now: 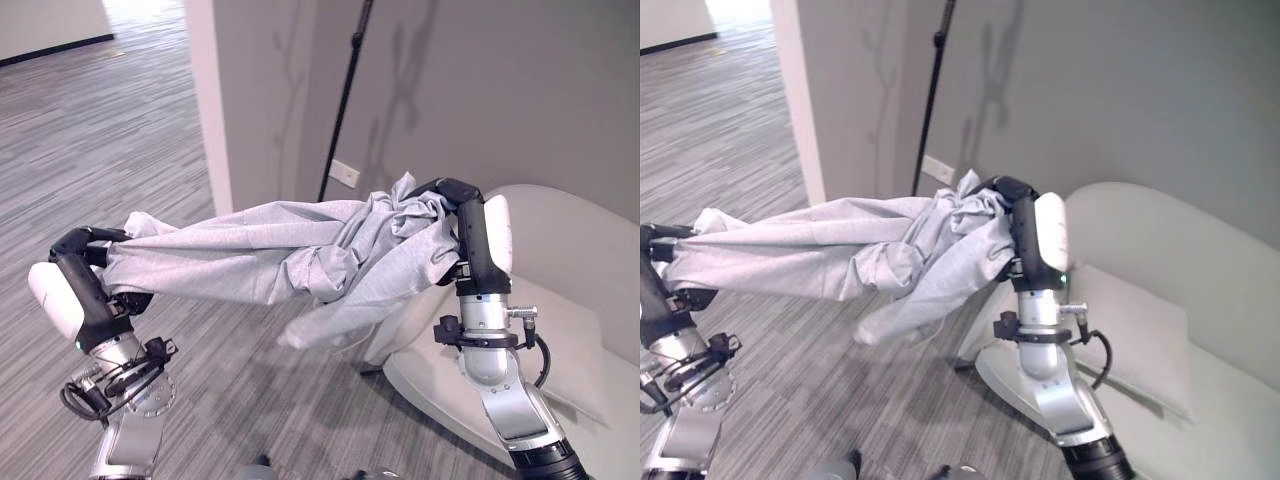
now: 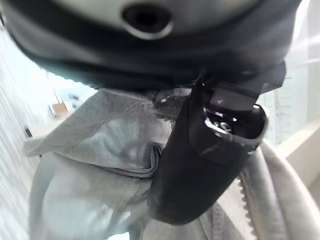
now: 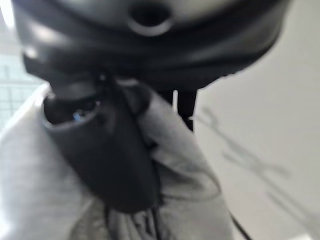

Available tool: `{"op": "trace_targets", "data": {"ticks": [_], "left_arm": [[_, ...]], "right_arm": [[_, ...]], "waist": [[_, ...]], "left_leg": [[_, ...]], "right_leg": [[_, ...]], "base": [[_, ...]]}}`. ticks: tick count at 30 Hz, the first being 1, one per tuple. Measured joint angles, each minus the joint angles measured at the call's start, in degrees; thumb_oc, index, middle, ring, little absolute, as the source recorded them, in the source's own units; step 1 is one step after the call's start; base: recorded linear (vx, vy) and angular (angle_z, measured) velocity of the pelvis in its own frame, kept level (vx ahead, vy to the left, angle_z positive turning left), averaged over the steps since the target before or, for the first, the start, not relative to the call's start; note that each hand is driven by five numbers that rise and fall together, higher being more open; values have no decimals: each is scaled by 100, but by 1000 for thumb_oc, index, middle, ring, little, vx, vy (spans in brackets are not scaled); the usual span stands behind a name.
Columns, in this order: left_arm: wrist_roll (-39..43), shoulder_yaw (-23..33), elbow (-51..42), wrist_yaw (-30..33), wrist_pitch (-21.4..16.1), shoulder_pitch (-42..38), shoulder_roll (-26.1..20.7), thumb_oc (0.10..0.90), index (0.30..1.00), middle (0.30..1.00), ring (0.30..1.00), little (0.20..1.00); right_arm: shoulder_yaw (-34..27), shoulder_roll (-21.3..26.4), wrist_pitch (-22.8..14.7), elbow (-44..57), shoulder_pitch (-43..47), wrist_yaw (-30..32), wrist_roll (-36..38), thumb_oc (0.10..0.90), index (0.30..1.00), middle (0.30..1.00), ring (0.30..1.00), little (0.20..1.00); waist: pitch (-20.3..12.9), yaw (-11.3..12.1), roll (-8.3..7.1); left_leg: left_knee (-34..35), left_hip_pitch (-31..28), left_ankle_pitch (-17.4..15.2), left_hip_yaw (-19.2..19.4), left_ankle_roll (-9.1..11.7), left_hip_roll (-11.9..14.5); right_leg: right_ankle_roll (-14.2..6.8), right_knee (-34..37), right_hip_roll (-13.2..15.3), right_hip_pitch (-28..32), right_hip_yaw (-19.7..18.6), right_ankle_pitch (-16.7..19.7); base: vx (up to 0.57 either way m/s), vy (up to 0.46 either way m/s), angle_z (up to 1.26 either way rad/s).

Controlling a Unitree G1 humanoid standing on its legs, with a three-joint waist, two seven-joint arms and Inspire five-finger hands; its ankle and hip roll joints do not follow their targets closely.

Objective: Hang the clothes on the sofa on the clothes rack.

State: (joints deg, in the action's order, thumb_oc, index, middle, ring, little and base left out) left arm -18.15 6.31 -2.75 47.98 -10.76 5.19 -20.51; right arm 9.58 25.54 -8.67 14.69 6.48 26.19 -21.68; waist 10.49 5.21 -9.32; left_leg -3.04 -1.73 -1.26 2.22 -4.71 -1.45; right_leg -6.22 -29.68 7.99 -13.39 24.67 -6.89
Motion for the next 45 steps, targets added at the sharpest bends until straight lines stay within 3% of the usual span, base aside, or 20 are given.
{"op": "trace_targets", "data": {"ticks": [4, 8, 11, 12, 14, 18, 21, 23, 25, 29, 30, 31, 32, 34, 39, 40, 41, 42, 44, 45], "left_arm": [[6, -498, 154, -201, 59, -112, 207, 400, 300, 300, 300, 300], [5, -745, 189, -454, 86, -139, 231, 400, 300, 300, 300, 300], [6, -748, 164, -500, 106, -83, 320, 400, 300, 300, 300, 300], [5, -733, 131, -488, 99, -53, 324, 400, 300, 300, 300, 300], [6, -700, 145, -477, 81, -109, 207, 400, 300, 300, 300, 300], [-3, -691, 157, -448, 76, -168, 174, 400, 300, 300, 300, 300], [-57, -632, 199, -397, 157, -424, 14, 400, 300, 300, 300, 300], [-427, -583, 343, -134, 224, -885, -319, 400, 300, 300, 300, 300], [-607, -545, 727, 166, 232, -1624, -538, 400, 300, 300, 300, 300], [-749, -352, 879, 427, 324, -2073, -1045, 400, 300, 300, 300, 300], [-784, -295, 878, 460, 368, -2107, -1161, 400, 300, 300, 300, 300], [-809, -153, 892, 513, 465, -2260, -1363, 400, 300, 300, 300, 300], [-808, -113, 888, 542, 495, -2316, -1394, 400, 300, 300, 300, 300], [-813, -140, 928, 644, 585, -2514, -1525, 400, 300, 300, 300, 300], [-810, -153, 1053, 669, 699, -2806, -1602, 400, 300, 300, 300, 300], [-830, -237, 1447, 1010, 738, -2870, -1799, 400, 300, 300, 300, 300], [-714, -175, 1839, 1003, 1055, -2918, -2074, 400, 300, 300, 300, 300], [-721, -253, 1947, 1067, 1013, -3076, -2182, 400, 300, 300, 300, 300], [-903, -694, 2069, 957, 839, -3742, -2559, 400, 300, 300, 300, 300], [-1096, -579, 1993, 953, 689, -4020, -2735, 400, 300, 300, 300, 300]], "right_arm": [[-86, 281, 33, 9, -451, 16, 0, 400, 300, 300, 300, 300], [-137, 282, 37, 16, -592, 31, 0, 400, 300, 300, 300, 300], [-138, 316, 42, 10, -601, 28, -3, 400, 300, 300, 300, 300], [-136, 336, 30, 12, -565, 26, -4, 400, 300, 300, 300, 300], [-132, 421, 12, 9, -395, 44, -4, 400, 300, 300, 300, 300], [-92, 706, -3, -81, -132, 119, -25, 400, 300, 300, 300, 300], [-69, 856, -11, -130, 109, 179, -104, 400, 300, 300, 300, 300], [114, 895, -8, -680, 894, 316, -201, 400, 300, 300, 300, 300], [286, 928, 33, -1055, 1449, 417, -205, 400, 300, 300, 300, 300], [477, 992, -28, -1146, 1801, 499, -263, 400, 300, 300, 300, 300], [477, 1098, -81, -1127, 1803, 556, -294, 400, 300, 300, 300, 300], [462, 1175, -78, -1087, 1824, 592, -404, 400, 300, 300, 300, 300], [442, 1202, -84, -1060, 1861, 592, -457, 400, 300, 300, 300, 300], [375, 1109, -84, -973, 1931, 636, -576, 400, 300, 300, 300, 300], [331, 1093, -73, -968, 2131, 647, -701, 400, 300, 300, 300, 300], [607, 1148, -15, -1230, 2485, 769, -838, 400, 300, 300, 300, 300], [288, 617, -59, -1314, 2532, 653, -1168, 400, 300, 300, 300, 300], [-240, -145, 118, -1278, 2301, 1111, -954, 400, 300, 300, 300, 300], [-113, 1165, 225, -1496, 2607, 1467, -795, 400, 300, 300, 300, 300], [-59, 1903, 199, -1630, 2865, 1543, -826, 400, 300, 300, 300, 300]], "waist": [[28, -477, 52], [-134, -506, 27], [-290, -471, 246], [-409, -423, 360], [-502, -257, 316], [-503, -75, 293], [-426, -111, 125], [-404, -69, 130], [-306, 60, 274], [-266, 119, 249], [-291, 161, 261], [-340, 161, -37], [-347, 204, -63], [-344, 159, -270], [-278, 217, -184], [-184, 121, -60], [97, -77, 220], [58, -296, 486], [-172, -526, 613], [-218, -672, 412]], "left_leg": [[71, 0, 18, -288, 47, -123], [127, -268, -140, -472, 137, -231], [155, -499, -356, -614, 309, -33], [-157, -492, -502, -604, 512, 102], [-2670, 682, -728, -284, 894, 166], [-4247, 1742, -759, -53, 864, 656], [-2752, 1854, -851, 285, 724, 712], [-565, 1803, -525, -223, 937, 514], [199, 2032, 69, -792, 1154, 637], [-22, 1897, 160, -982, 1057, 753], [-254, 1738, 97, -852, 949, 749], [-453, 1631, 433, -564, 768, 504], [-474, 1532, 898, -531, 712, 434], [-594, 1474, 836, -409, 383, 155], [-215, 803, 706, -268, 246, -167], [-842, 723, -69, 412, -525, -234], [-730, 124, -207, 863, -315, -179], [-81, -367, 70, 697, -304, -277], [286, -259, 215, 512, 62, -308], [-66, 45, -298, 809, 934, -392]], "right_leg": [[-28, 1053, -93, -430, -531, 242], [136, 1826, 39, 148, -622, 483], [422, 2067, -204, 489, -613, 827], [539, 2104, -337, 604, -626, 802], [1018, 2221, -526, 725, -614, 877], [1302, 2555, -839, 1127, -741, 706], [1135, 2919, -907, 1467, -816, 672], [1055, 3289, -1004, 1760, -1103, 728], [1016, 3425, -1164, 2141, -1329, 612], [907, 3346, -1206, 2608, -1658, 295], [805, 3250, -1162, 2722, -1760, 128], [567, 2885, -797, 2760, -1863, -228], [402, 2723, -729, 2764, -1793, -335], [239, 2466, -410, 2773, -1614, -307], [20, 2161, -296, 2277, -1544, -447], [-326, 1063, -133, 1788, -1563, -102], [-415, -2552, 898, 586, -783, 341], [-223, -3878, 1214, -53, -237, 384], [-312, -760, 473, -118, -566, 125], [-36, 1197, 280, 34, -992, 386]], "base": [[216, 32, 31], [321, -3, 29], [299, -18, 27], [83, -58, 17], [18, -62, -11], [134, 64, -23], [197, 214, -10], [226, 201, -58], [299, 207, -70], [284, 240, -52], [197, 185, -60], [251, 318, -56], [171, 239, -37], [82, 115, -6], [138, 332, -2], [364, 891, -56], [53, 73, -58], [133, -83, -42], [131, -80, 41], [147, -18, 67]]}}
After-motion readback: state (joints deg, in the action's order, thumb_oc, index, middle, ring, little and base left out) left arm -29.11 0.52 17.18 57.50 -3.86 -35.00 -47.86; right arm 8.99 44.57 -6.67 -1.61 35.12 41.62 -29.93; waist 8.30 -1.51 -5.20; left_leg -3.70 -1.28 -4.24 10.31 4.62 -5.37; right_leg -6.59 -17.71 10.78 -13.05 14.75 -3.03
